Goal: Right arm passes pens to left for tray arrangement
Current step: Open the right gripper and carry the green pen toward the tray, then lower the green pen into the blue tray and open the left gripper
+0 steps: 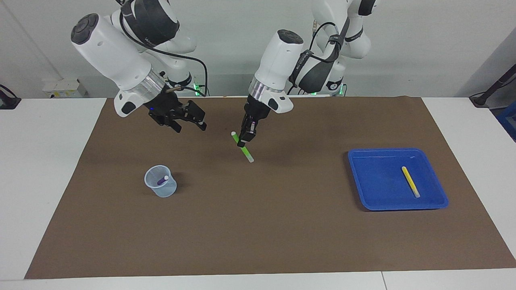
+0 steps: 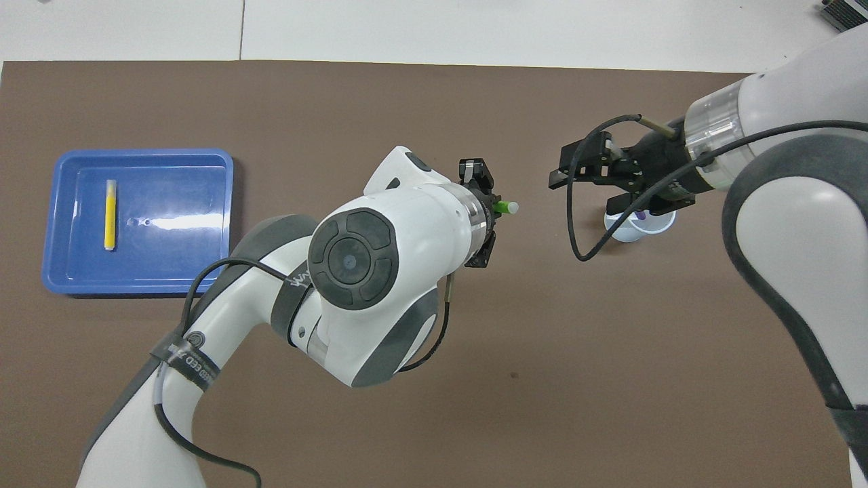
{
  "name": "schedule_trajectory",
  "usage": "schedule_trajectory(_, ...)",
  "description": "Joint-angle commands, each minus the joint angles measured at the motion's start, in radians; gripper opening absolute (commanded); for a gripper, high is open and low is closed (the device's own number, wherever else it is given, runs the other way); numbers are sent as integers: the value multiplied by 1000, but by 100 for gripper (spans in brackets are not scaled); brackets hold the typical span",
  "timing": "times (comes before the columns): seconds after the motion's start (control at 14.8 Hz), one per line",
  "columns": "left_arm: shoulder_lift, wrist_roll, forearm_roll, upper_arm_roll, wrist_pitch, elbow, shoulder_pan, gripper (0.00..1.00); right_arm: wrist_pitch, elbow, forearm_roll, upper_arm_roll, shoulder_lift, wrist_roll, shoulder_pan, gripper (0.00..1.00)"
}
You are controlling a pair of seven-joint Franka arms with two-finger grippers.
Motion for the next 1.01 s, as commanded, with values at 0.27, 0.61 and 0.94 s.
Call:
schedule_trajectory(0.27,-27,570,-150,-8,-300,12,240,0,1,-108,-84,9,-62,-310,-117,100)
schedule_trajectory(0.61,-56,1027,-153,0,-354,-45,399,0,142,-182,-240,13,-14,-444,-103,100)
schedule_trajectory(0.94,-93,1514,-90,1,-420,-109,547,0,214,-174,-422,15,101,-441,-49,100)
